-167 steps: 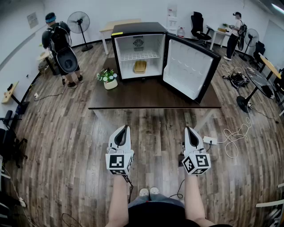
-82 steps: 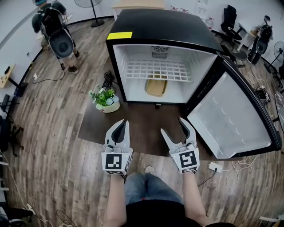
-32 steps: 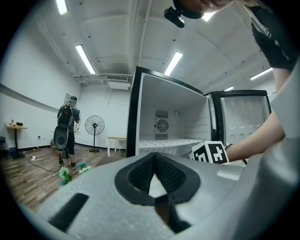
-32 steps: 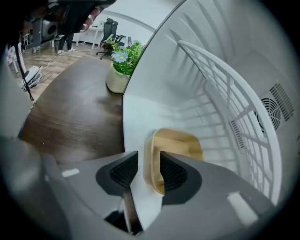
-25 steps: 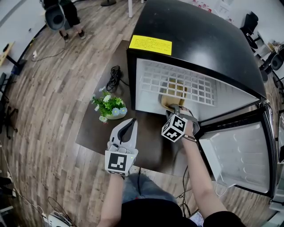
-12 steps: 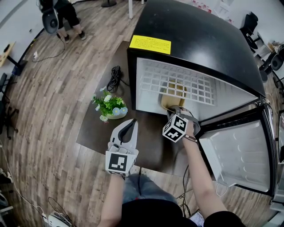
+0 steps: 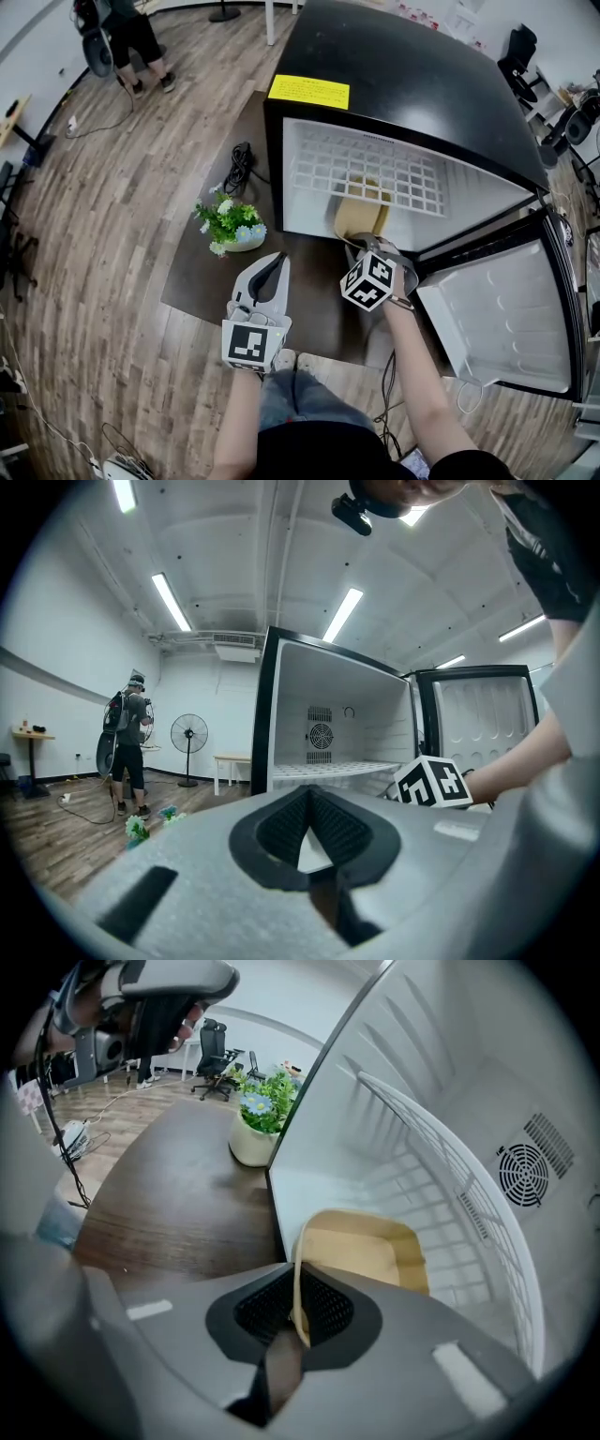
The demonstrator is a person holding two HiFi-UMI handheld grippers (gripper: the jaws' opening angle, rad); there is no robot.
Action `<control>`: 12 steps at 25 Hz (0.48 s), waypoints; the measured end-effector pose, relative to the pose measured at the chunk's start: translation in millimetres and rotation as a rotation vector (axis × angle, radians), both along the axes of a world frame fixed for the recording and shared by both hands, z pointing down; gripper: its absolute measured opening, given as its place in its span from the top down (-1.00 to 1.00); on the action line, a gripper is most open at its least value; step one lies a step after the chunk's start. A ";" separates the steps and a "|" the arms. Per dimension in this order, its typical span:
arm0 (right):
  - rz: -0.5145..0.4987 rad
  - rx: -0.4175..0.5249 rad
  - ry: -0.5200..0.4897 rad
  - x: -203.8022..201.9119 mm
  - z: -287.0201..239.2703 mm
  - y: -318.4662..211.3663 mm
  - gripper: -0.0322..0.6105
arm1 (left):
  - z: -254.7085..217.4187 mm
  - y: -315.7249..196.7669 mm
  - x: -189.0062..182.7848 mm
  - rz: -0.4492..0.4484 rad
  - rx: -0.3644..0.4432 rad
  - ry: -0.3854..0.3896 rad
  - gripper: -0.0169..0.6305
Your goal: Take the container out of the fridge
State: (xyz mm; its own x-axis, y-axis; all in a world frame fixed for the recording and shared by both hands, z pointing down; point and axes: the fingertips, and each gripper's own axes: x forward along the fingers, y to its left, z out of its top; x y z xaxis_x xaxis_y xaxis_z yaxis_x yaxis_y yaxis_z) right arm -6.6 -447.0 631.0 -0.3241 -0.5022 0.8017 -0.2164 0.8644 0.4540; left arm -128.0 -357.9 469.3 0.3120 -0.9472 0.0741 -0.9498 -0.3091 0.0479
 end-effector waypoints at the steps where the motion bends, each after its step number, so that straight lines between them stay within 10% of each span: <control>1: 0.002 -0.007 -0.013 -0.2 -0.9 4.9 0.81 | -1.6 1.4 1.1 0.001 0.006 0.004 0.93; 12: 0.040 -0.031 -0.293 7.3 -39.1 69.8 0.81 | -10.7 25.8 23.5 0.022 0.021 -0.010 0.93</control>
State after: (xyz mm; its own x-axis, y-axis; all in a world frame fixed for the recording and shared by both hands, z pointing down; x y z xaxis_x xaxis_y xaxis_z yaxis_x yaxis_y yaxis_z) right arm 0.7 -377.3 591.9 -0.5250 -0.4955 0.6920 -0.3682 0.8653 0.3401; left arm -104.5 -332.1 458.5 0.3325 -0.9413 0.0578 -0.9430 -0.3311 0.0320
